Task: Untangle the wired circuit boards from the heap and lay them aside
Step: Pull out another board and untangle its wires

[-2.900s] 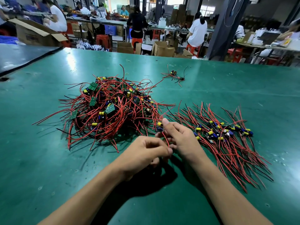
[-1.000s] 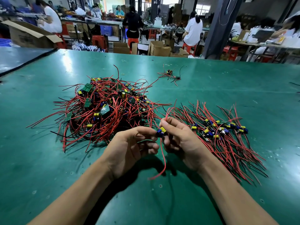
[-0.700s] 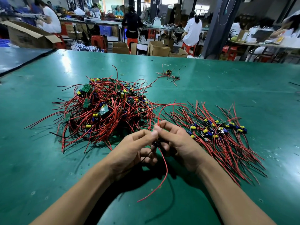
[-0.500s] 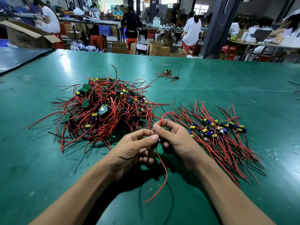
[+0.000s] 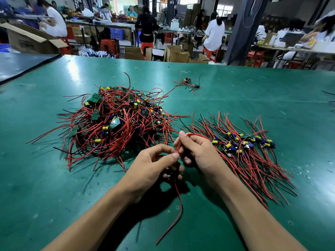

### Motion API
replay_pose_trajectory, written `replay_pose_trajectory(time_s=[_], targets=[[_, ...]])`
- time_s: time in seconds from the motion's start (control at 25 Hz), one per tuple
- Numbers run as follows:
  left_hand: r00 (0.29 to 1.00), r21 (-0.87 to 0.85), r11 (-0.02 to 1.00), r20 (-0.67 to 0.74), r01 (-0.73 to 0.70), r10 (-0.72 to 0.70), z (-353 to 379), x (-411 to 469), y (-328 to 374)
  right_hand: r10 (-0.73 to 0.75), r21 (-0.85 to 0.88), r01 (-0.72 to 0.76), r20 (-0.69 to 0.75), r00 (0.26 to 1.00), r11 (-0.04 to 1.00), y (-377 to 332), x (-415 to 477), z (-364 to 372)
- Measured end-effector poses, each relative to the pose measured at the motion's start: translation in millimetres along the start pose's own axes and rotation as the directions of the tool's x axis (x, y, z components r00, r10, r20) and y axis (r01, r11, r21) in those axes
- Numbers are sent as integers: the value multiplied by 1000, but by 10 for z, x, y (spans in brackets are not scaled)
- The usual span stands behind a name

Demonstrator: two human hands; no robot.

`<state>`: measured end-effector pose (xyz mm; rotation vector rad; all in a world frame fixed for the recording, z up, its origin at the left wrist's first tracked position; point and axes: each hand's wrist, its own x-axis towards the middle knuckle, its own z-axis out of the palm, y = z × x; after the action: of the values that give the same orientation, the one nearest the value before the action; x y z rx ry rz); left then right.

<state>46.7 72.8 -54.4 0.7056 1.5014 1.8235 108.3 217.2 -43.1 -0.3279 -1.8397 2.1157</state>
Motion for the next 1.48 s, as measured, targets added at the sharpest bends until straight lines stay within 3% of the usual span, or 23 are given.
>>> replay_pose_trajectory(time_s=[0.24, 0.36, 0.48, 0.6, 0.72, 0.88, 0.96, 1.16, 1.24, 1.36, 1.48], targets=[[996, -42, 999, -83, -21, 18, -31, 41, -55, 144, -98, -132, 125, 982, 986, 38, -86, 48], [997, -38, 999, -70, 8, -10, -53, 32, -48, 167, -49, -163, 103, 981, 985, 75, -97, 85], [997, -40, 999, -68, 32, -35, -47, 38, -35, 123, -52, -123, 11, 992, 991, 108, -73, 77], [996, -66, 997, -66, 49, -54, -34, 38, -39, -55, -236, 13, -173, 983, 972, 130, 14, -4], [996, -76, 995, -53, 65, -70, -9, 19, -39, -43, -135, 5, -279, 959, 991, 119, 67, -101], [996, 70, 997, -89, 25, -18, -20, 28, -53, 89, -74, -109, -231, 969, 991, 87, 84, -109], [996, 113, 994, -94, 9, 2, -18, 28, -55, 216, 57, -209, -180, 960, 976, 50, 88, -139], [994, 121, 993, -105, 8, 4, -7, 24, -59, 447, 321, -424, 2, 894, 847, -11, 60, -189], [994, 139, 990, -106, 10, 5, 3, 23, -60, 441, 335, -412, -11, 897, 847, -11, 65, -178], [993, 100, 995, -118, 25, -13, 26, 15, -50, 330, 216, -317, -28, 943, 923, 16, 59, -116], [989, -36, 998, -134, 56, -60, 25, 19, -20, 269, 61, -276, 101, 958, 959, 106, -28, 26]])
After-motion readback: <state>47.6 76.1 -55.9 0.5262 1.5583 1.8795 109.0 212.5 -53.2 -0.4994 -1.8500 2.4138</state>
